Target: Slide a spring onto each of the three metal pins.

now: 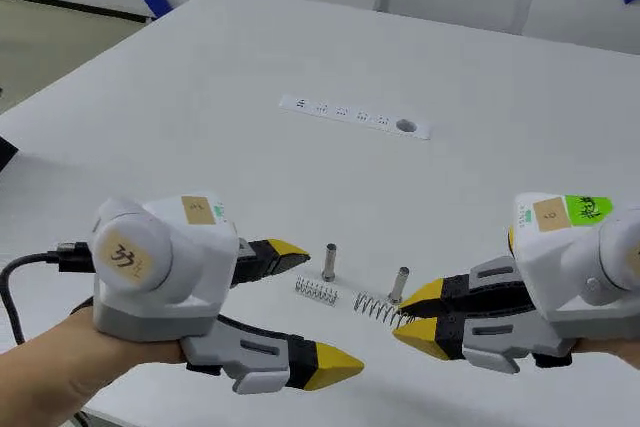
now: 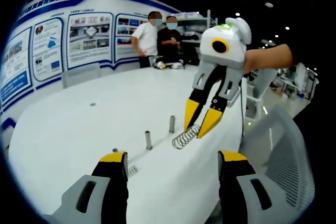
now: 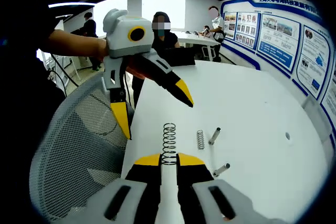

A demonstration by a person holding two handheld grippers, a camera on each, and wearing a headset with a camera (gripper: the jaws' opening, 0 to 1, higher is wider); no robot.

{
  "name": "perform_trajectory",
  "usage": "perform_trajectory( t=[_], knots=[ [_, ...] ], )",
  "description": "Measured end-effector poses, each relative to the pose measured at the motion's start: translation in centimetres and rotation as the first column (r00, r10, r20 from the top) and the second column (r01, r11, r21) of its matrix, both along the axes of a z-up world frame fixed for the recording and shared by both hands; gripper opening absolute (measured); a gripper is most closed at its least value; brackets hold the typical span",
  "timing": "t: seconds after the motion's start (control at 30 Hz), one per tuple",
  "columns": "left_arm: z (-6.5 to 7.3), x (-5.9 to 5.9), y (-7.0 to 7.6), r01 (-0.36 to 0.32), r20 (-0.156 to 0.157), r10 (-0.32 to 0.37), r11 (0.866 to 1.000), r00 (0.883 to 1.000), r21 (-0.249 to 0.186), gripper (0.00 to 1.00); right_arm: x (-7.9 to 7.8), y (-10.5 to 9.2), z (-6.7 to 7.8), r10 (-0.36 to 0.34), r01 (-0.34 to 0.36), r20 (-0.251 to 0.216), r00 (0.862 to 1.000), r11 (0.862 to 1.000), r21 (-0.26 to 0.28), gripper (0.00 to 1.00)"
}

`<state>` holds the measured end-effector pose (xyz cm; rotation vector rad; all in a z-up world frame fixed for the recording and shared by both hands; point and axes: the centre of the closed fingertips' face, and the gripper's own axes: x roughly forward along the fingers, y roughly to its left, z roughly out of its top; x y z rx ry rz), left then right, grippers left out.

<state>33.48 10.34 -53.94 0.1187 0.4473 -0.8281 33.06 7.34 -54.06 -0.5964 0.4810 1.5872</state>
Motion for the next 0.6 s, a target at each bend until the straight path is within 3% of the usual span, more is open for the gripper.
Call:
perform_trajectory(
  t=[0.27,0.47,0.6],
  knots=[
    [-0.5,-1.0,-1.6,0.069,-0.006,-0.069,0.998,0.998,0.012,0.56,-1.4,0.3,0.3,0.067,-0.067,0.018,0.998,0.998,0.001,0.11],
    [0.3,-1.8,-2.8,0.118,0.012,-0.117,0.992,0.993,-0.036,0.39,-2.1,0.5,0.5,0.107,-0.107,0.026,0.994,0.994,0.003,0.11],
    [0.0,-2.2,-3.1,0.145,0.012,-0.145,0.989,0.989,-0.010,0.29,-2.5,0.6,0.5,0.128,-0.128,0.032,0.991,0.992,0.002,0.11]
  ],
)
